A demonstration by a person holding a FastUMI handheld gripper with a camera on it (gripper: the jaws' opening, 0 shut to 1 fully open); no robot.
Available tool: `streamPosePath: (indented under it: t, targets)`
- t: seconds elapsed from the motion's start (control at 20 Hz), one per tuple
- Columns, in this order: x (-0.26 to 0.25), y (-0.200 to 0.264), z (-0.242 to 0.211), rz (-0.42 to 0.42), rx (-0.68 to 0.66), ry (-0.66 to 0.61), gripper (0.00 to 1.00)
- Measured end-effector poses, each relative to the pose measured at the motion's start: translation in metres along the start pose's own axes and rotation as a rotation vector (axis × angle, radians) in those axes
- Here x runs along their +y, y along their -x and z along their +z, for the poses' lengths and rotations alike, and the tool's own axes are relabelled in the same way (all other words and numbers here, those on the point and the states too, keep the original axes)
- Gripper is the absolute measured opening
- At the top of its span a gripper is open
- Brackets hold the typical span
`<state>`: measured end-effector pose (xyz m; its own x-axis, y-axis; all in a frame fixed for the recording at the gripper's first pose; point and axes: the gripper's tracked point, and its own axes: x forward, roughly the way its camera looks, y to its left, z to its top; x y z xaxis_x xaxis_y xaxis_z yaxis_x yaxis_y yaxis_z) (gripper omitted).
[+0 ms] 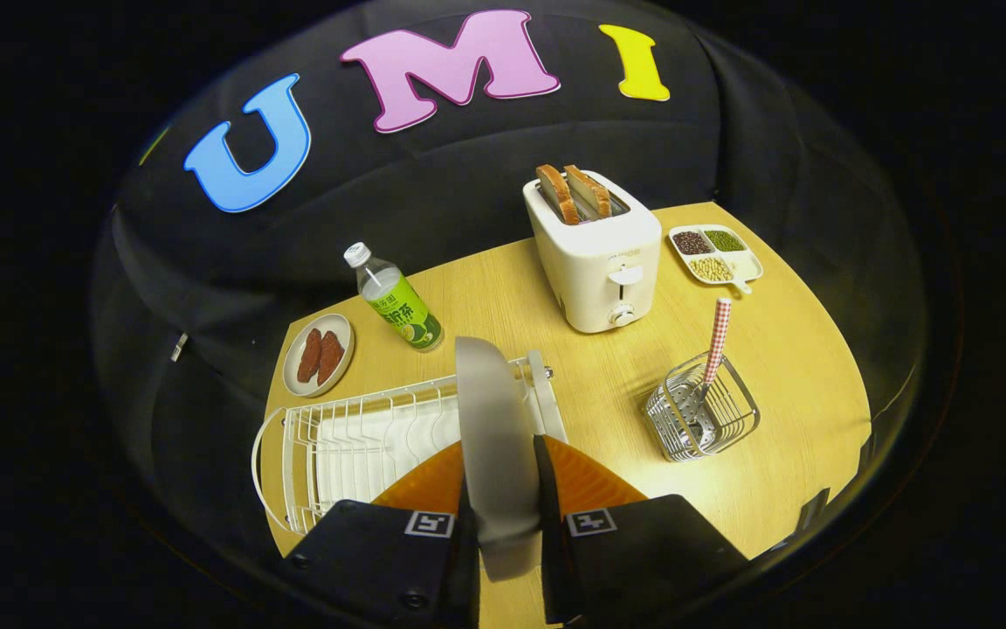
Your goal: Take the plate from the dish rack, then take the spoon from the basket and place it into the plate.
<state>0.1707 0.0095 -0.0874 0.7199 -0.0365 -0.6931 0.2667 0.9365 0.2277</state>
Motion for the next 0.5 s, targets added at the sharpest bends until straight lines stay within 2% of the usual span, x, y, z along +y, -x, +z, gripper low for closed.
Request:
streamPosePath:
  t: [0.25,0.5]
  targets:
    - [-0.0011,-0.0014,0.0082,-0.023,0.021,-0.02,0.31]
    - [0.0067,0.0026,0.0084,-0.048,0.04,0.054,0.32]
